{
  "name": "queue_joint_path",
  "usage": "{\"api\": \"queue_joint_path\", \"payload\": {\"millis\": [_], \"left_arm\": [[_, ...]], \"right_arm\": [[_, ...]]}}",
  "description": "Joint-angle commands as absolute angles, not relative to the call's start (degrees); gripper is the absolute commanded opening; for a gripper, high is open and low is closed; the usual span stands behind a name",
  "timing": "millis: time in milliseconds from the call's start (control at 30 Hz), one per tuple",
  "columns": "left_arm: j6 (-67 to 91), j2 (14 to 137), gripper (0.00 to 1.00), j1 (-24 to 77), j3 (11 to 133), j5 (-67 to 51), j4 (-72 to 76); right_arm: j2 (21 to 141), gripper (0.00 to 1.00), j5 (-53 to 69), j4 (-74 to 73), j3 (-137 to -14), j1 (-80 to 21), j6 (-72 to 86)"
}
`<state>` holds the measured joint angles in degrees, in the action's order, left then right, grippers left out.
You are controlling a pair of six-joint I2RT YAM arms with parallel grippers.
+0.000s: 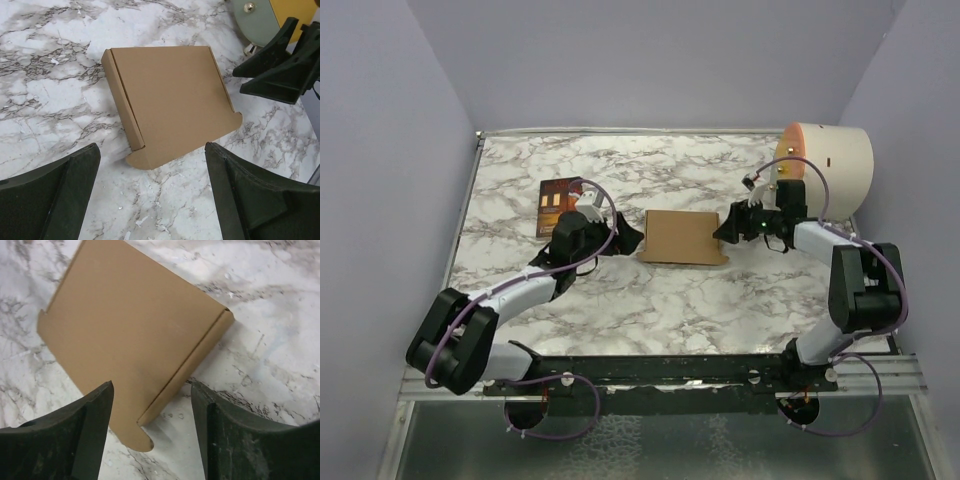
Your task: Fold the paper box
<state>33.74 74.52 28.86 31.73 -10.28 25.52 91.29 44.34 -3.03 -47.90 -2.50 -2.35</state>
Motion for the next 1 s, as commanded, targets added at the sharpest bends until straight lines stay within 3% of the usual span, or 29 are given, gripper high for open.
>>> {"api": "queue_joint_path", "payload": {"millis": [0,500,767,967], "left_arm": [[36.9,77.75,0.88,27.75,31.69,-16.2,31.37],[38.96,83.08,0.84,26.46,31.84,-17.05,32.56],[41.73,82.98,0.85,26.37,29.01,-17.22,36.21],[44.24,82.3,0.85,26.37,25.63,-17.41,39.25]], "right_arm": [[95.55,0.58,37.2,-3.71,-51.07,-2.37,1.38],[101.14,0.34,37.9,-4.95,-51.47,-2.37,2.67],[102.82,0.15,41.88,-5.77,-51.32,-2.37,2.49],[104.68,0.13,46.17,-6.58,-51.47,-2.37,2.98]]}}
